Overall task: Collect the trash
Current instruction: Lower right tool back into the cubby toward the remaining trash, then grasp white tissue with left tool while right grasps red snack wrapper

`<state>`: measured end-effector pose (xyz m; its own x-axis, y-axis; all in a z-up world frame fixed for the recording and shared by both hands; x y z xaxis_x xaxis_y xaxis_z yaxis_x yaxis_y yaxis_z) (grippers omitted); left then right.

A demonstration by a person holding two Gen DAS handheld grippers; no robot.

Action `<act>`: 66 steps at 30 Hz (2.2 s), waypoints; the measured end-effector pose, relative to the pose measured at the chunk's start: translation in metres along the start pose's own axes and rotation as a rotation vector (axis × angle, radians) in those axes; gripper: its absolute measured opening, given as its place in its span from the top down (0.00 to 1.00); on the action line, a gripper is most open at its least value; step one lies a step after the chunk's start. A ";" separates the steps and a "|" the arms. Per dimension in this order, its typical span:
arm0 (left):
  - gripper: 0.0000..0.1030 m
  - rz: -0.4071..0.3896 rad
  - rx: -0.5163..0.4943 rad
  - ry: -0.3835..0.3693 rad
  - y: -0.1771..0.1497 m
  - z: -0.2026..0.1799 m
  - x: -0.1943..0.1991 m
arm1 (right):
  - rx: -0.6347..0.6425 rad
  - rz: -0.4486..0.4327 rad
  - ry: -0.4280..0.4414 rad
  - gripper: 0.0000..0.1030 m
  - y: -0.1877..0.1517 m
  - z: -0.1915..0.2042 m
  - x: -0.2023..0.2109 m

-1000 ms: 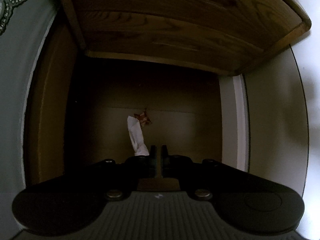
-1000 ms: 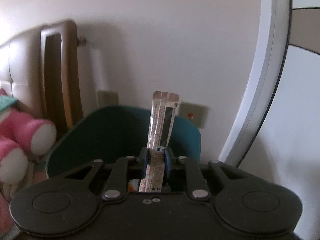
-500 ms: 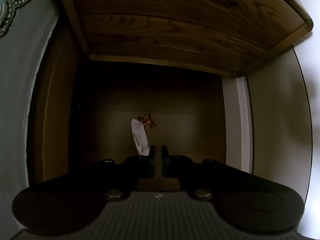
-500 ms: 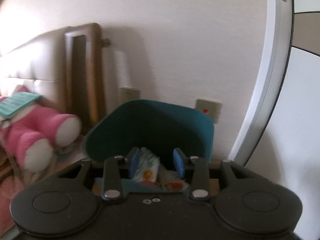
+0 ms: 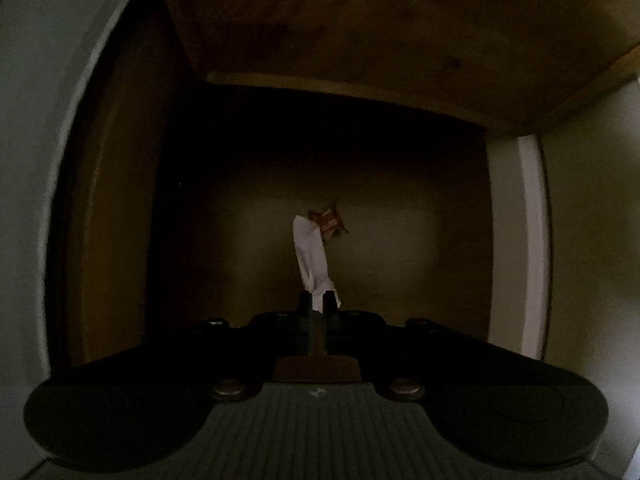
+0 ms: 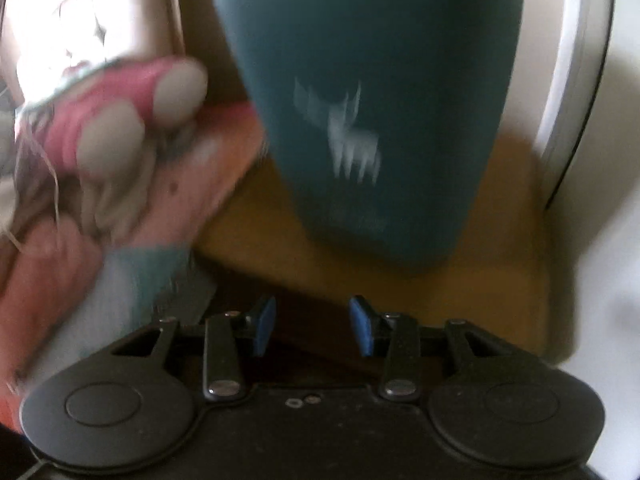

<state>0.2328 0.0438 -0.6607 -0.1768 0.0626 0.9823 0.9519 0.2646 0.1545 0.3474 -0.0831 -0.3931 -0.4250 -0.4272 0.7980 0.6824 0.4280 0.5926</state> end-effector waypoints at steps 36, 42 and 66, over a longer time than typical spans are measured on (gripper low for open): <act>0.25 -0.001 0.045 0.027 -0.046 0.007 -0.271 | 0.004 0.512 0.101 0.46 -0.325 0.005 -0.449; 0.64 -0.025 0.061 0.043 -0.046 0.010 -0.263 | 0.003 0.523 0.098 0.68 -0.326 0.005 -0.448; 0.88 -0.025 0.222 0.070 -0.050 0.035 -0.116 | -0.012 0.426 0.077 0.82 -0.260 0.014 -0.259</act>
<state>0.1966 0.0566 -0.7857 -0.1748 -0.0121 0.9845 0.8675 0.4710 0.1598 0.2714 -0.0731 -0.7522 -0.0592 -0.2727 0.9603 0.7944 0.5697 0.2108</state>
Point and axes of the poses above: each gripper's, at about its wrist camera, not at the fingertips, and x roughly against the way its jaws point, z to its left, y to its top, the point moved 9 cm from there along -x, roughly the way its jaws point, and after that the axes turned 3 degrees about x, right-handed, at the moved point
